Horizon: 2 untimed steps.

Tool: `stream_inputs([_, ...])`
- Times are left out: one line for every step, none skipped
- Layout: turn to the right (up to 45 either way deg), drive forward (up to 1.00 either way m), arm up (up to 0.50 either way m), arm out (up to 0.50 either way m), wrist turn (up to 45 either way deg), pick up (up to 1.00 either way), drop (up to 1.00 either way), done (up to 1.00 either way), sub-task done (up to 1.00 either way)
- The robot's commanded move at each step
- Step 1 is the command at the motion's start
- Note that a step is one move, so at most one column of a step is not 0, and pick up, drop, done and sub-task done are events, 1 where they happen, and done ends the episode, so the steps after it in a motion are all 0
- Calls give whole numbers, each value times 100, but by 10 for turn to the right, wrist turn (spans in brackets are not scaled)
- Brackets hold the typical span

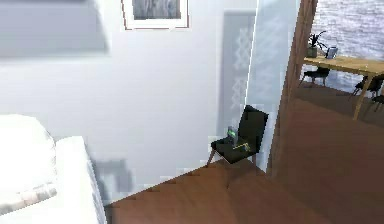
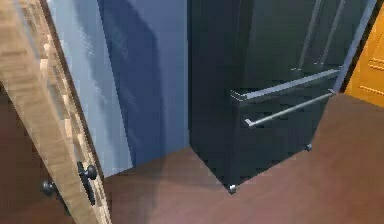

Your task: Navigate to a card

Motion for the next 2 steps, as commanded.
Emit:
stream_inputs([-60,0,0,0,0,0,0,0,0])
stream_inputs([0,5,0,0,0,0,0,0,0])
